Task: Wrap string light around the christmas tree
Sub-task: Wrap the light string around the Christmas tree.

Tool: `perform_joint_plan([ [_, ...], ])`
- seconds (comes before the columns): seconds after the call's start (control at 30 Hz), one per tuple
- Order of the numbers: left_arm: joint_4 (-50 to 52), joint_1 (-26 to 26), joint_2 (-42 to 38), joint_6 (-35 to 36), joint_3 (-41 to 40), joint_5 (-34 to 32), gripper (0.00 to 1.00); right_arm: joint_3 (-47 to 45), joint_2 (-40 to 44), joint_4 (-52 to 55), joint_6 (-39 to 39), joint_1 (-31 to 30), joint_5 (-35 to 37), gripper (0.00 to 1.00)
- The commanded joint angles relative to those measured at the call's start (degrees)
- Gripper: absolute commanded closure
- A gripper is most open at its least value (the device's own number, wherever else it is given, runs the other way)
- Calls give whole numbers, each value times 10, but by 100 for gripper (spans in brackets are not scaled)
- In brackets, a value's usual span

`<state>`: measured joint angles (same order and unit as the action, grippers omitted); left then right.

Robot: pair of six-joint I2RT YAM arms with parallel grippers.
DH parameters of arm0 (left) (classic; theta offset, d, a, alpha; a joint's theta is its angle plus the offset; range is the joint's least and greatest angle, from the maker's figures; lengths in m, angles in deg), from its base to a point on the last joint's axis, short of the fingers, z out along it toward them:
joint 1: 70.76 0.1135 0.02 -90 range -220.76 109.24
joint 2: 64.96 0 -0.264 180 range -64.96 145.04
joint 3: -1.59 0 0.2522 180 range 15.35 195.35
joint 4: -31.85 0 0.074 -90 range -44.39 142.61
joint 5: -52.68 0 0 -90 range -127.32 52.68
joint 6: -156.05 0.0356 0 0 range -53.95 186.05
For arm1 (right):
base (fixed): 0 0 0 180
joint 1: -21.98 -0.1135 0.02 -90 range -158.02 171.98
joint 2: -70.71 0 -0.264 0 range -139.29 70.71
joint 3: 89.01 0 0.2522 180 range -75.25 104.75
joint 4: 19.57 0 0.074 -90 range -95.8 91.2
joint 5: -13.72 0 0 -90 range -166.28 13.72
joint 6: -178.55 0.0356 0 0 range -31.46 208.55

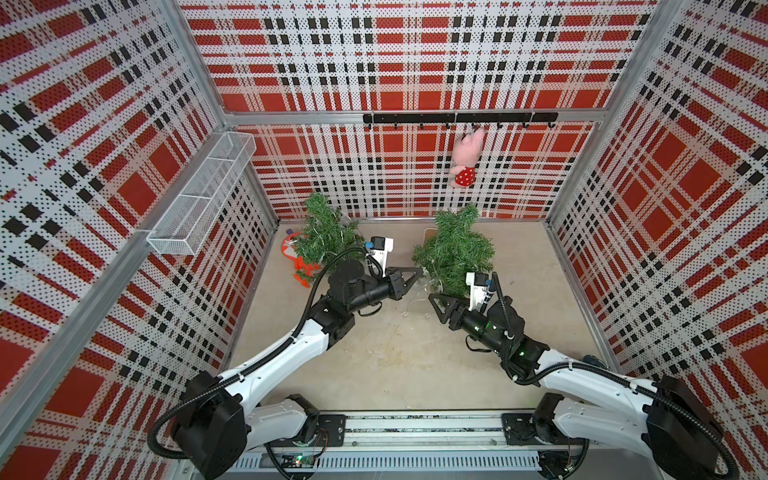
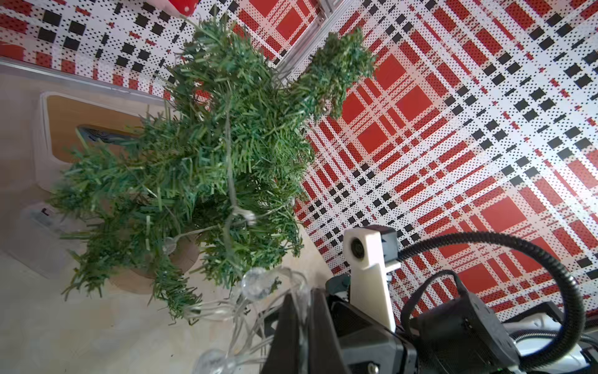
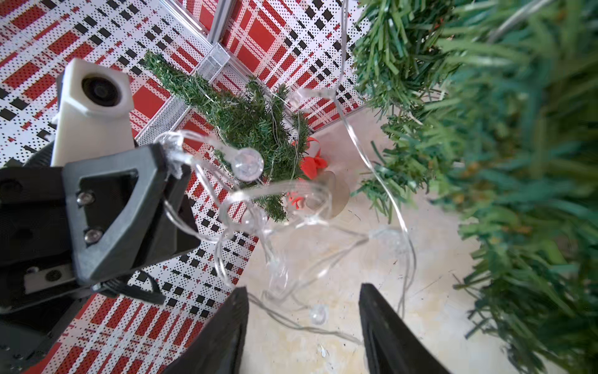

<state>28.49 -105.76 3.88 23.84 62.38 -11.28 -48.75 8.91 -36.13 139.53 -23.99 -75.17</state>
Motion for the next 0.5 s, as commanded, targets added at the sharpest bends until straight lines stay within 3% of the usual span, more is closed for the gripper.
perform_joint_plan([
  [0.0,2,-16,-17,-3,-12,-4,100,22,-7,-32,7,-3,20,43],
  [0.13,-1,-34,-21,-3,-29,-10,100,46,7,52,-32,-3,69,45],
  [0.3,-5,-41,-25,-3,-38,-21,100,85,34,196,-182,-3,124,49],
  [0.47,-6,-48,-18,-2,-25,-20,100,79,31,185,-329,-6,110,46],
])
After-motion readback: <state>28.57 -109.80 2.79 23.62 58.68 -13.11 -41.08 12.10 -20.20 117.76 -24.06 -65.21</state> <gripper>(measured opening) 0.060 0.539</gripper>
